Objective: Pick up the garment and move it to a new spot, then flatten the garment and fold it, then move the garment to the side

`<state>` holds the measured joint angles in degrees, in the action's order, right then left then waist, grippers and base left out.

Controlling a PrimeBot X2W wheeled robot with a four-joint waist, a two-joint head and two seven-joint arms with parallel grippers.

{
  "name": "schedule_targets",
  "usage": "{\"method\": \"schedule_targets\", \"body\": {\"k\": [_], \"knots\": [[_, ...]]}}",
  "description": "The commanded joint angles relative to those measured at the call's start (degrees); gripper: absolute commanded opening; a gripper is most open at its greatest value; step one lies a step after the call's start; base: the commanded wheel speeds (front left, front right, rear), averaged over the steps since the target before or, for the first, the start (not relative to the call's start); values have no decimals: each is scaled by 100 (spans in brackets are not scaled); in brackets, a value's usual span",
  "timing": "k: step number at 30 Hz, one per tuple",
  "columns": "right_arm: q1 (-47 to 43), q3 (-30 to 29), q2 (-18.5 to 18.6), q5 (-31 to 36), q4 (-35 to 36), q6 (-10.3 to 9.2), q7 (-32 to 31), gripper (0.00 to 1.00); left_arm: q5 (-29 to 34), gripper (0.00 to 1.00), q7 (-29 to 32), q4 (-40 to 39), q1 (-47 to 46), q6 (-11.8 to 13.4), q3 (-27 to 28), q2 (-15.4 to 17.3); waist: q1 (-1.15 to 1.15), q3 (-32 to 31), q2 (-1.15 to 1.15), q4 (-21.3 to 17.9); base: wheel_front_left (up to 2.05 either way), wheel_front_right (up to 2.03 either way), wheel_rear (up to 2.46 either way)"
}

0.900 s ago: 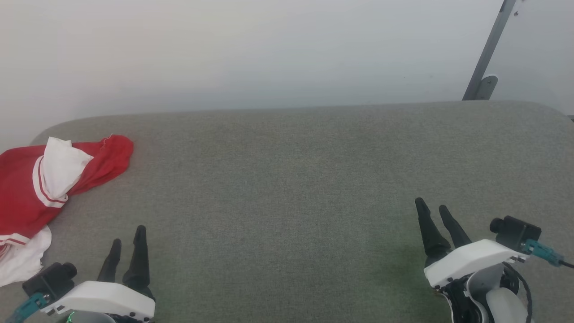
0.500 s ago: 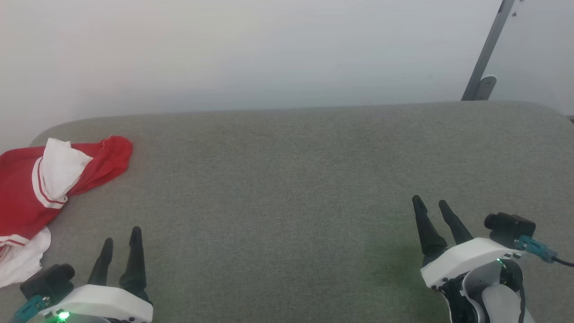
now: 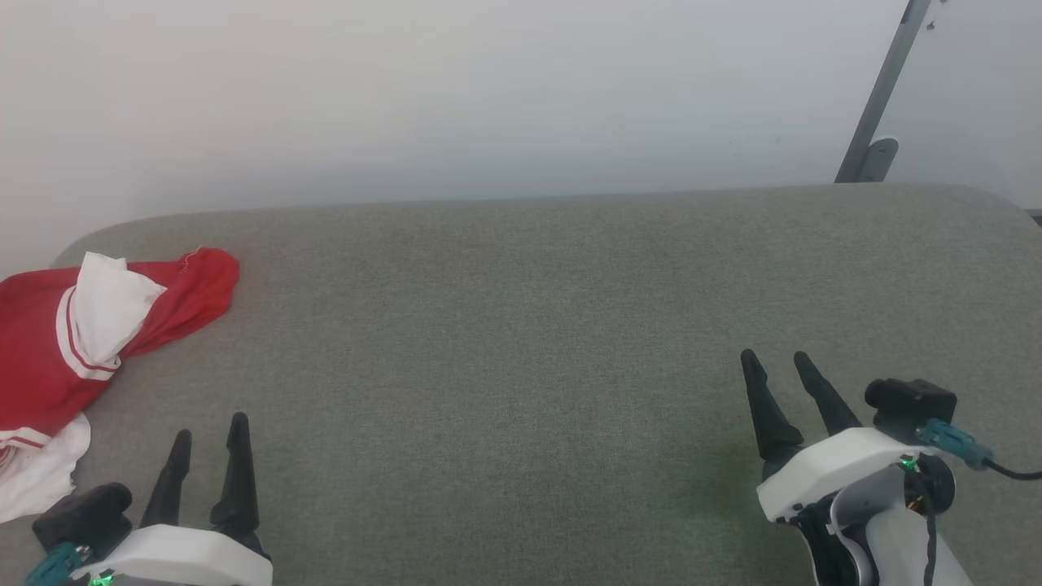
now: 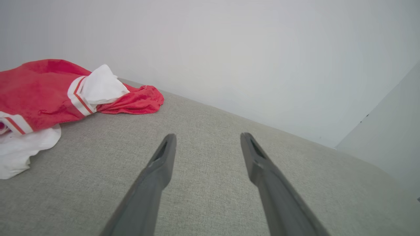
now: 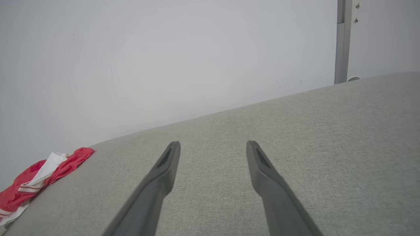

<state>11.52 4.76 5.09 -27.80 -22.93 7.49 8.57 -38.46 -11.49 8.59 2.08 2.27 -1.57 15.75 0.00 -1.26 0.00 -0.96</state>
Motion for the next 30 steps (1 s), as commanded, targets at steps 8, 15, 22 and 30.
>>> {"method": "schedule_targets", "body": {"k": [8,15,22,30], "knots": [[140,10,11,480,-5,0,132,100,389,100,-139,-83,35,34,50,101,0,1,0,-15,0,0,0],[173,43,11,773,-27,0,192,100,646,100,-223,-93,55,49,30,144,0,1,0,-28,0,0,0],[193,63,13,1067,-45,0,263,100,875,100,-297,-106,67,67,11,189,0,2,0,-44,0,0,0],[208,16,6,1378,-54,0,354,100,1070,100,-375,-123,79,37,-23,259,0,-9,0,-53,0,0,0]]}}
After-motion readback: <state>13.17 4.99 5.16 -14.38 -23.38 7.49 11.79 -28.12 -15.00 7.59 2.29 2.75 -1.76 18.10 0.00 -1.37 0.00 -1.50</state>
